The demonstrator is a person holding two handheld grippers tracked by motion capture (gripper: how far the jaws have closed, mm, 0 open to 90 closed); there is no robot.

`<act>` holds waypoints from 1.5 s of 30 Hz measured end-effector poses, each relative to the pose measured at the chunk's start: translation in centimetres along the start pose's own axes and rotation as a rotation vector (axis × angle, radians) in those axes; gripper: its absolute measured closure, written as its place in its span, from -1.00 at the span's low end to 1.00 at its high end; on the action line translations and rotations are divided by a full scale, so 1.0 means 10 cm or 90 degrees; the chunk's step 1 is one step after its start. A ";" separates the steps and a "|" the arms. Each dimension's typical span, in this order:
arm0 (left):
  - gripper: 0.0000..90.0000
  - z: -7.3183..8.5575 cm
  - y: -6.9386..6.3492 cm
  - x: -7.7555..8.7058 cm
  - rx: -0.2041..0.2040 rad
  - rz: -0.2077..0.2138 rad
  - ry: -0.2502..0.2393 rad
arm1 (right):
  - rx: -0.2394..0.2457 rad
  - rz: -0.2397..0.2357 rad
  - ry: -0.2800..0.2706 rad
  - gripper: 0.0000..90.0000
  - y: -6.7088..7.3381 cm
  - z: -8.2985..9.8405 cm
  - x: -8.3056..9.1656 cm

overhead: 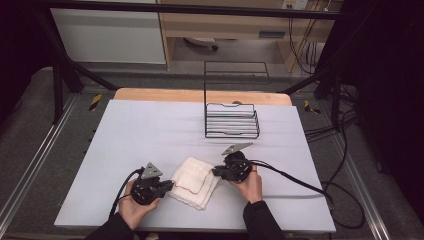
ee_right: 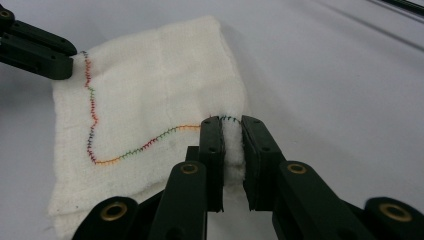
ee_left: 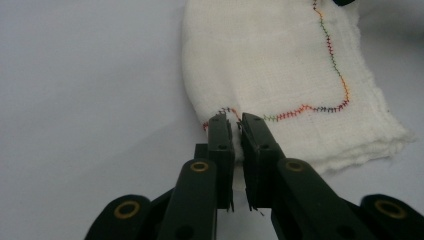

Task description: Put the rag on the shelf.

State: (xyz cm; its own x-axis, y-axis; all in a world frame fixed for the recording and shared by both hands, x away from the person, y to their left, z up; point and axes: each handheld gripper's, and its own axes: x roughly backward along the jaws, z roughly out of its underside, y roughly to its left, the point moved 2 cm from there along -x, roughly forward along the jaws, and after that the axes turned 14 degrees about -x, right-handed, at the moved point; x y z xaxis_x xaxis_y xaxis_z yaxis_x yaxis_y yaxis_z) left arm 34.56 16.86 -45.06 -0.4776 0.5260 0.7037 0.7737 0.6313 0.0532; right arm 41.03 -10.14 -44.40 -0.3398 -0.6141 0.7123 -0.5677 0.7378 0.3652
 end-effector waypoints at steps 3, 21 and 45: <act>0.84 0.00 0.00 -0.01 -0.004 -0.002 -0.001 | 0.001 0.002 0.001 0.78 -0.03 0.03 -0.02; 0.46 -0.05 0.14 0.06 -0.002 0.010 -0.014 | -0.004 0.005 -0.011 0.78 -0.05 0.09 -0.05; 0.87 -0.05 0.16 -0.09 0.012 0.009 0.030 | 0.000 0.009 -0.017 0.47 0.03 0.31 0.15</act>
State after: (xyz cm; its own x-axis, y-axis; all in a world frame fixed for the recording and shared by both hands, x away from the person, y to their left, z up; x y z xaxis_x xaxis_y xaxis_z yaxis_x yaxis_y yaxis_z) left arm 36.37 17.12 -45.23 -0.4463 0.5073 0.7372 0.7719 0.6350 0.0303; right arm 38.03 -11.69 -45.10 -0.3680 -0.6103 0.7014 -0.5622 0.7470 0.3550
